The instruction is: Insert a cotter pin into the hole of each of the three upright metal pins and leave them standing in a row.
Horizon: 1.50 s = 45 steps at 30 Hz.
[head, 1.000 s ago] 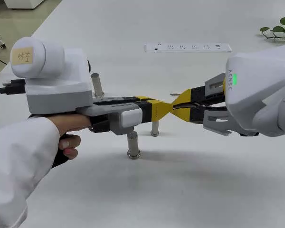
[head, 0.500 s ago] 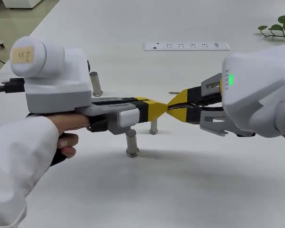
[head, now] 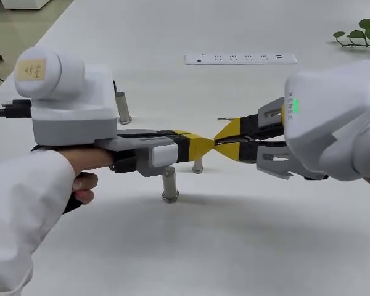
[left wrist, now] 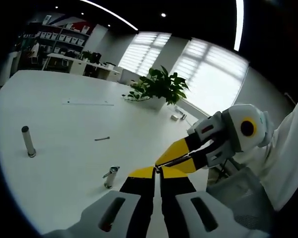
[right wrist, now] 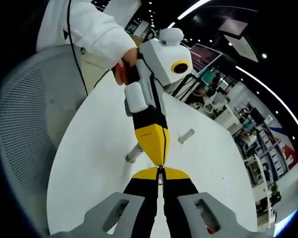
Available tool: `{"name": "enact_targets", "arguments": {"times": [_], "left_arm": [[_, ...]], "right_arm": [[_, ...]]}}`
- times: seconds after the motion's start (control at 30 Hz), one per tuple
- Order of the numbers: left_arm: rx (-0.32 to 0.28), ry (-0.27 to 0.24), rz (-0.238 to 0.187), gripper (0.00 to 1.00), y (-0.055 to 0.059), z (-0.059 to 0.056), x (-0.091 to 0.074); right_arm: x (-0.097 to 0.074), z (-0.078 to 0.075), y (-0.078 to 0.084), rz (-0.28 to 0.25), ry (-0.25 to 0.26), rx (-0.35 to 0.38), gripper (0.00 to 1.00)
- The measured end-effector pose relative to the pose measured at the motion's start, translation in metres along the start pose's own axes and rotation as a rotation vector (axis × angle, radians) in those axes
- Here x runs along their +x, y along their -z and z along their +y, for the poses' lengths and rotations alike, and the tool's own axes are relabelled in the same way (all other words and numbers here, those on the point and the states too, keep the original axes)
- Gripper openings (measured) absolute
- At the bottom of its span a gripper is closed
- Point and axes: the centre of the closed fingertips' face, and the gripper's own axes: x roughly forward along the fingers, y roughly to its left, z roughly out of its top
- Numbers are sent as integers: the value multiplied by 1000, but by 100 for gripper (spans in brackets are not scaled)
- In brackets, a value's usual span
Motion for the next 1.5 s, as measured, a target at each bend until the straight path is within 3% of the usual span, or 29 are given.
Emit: {"name": "enact_targets", "arguments": {"times": [0.1, 0.4, 0.57, 0.67, 0.77, 0.87, 1.0, 1.03, 1.1, 1.17, 1.27, 1.5], "left_arm": [[-42, -6, 16, 0, 2, 1, -2], [-26, -4, 27, 0, 4, 1, -5], [17, -8, 34, 0, 6, 2, -7], [61, -14, 36, 0, 5, 3, -11], [89, 0, 32, 0, 4, 1, -15], [157, 8, 12, 0, -1, -1, -17], [341, 43, 8, 0, -3, -9, -21], [371, 52, 7, 0, -2, -11, -21], [386, 64, 18, 0, 1, -14, -22], [429, 86, 15, 0, 1, -19, -23], [429, 103, 8, 0, 0, -24, -25], [483, 162, 17, 0, 3, -36, -28]], "right_arm": [[1, 2, -1, -3, -4, 6, 0], [2, 5, -5, -17, -16, -24, 0], [2, 8, -3, -7, -41, -22, 0], [0, 5, 2, -12, -43, 37, 9], [-3, 1, 9, -11, -50, 77, 5], [-4, 4, 12, -29, -89, 188, 9], [-6, 5, 12, -101, -169, 369, 13], [-8, 10, 9, -124, -228, 427, 13], [-8, 11, 8, -152, -261, 493, 13], [-9, 15, 4, -176, -302, 531, 13], [-9, 20, -1, -200, -343, 547, 12], [-10, 36, -12, -209, -413, 537, 6]]}}
